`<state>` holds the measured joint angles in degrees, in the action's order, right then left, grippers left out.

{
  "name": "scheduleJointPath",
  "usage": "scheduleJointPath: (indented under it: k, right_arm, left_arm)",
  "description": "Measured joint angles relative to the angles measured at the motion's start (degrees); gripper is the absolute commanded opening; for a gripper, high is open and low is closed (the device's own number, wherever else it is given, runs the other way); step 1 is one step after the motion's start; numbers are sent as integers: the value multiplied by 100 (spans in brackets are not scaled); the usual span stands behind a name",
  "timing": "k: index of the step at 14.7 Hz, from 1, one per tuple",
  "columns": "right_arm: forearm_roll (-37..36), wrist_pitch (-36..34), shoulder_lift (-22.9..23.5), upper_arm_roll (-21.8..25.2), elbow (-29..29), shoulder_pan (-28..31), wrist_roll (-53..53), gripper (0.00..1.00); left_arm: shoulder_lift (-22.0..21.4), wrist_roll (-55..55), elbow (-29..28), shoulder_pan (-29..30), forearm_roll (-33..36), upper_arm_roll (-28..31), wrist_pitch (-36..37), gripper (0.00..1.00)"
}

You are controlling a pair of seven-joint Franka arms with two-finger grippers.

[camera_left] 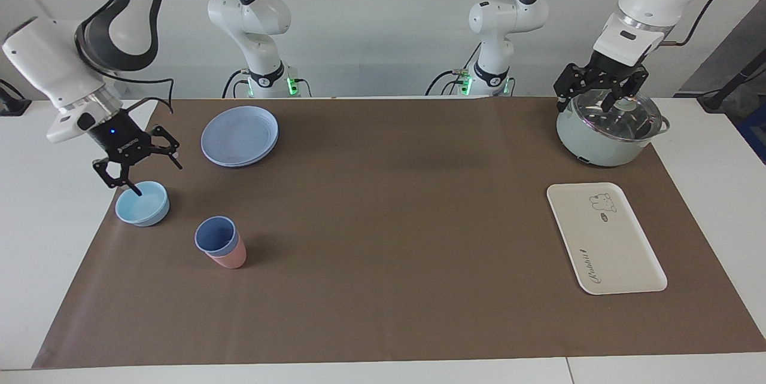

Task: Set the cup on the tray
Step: 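Reach the right gripper to the blue cup nested in the pink cup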

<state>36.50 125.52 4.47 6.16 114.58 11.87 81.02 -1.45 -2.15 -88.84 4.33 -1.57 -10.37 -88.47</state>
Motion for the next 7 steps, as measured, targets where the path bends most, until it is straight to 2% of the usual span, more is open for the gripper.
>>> scheduleJointPath:
  k: [3, 7]
  right_arm:
    - [1398, 259, 599, -7, 0, 45, 1153, 100]
    - [2916, 319, 1136, -24, 3, 45, 2169, 100]
  left_arm:
    - [0, 0, -10, 0, 0, 0, -6, 100]
    - [0, 0, -14, 0, 0, 0, -35, 100]
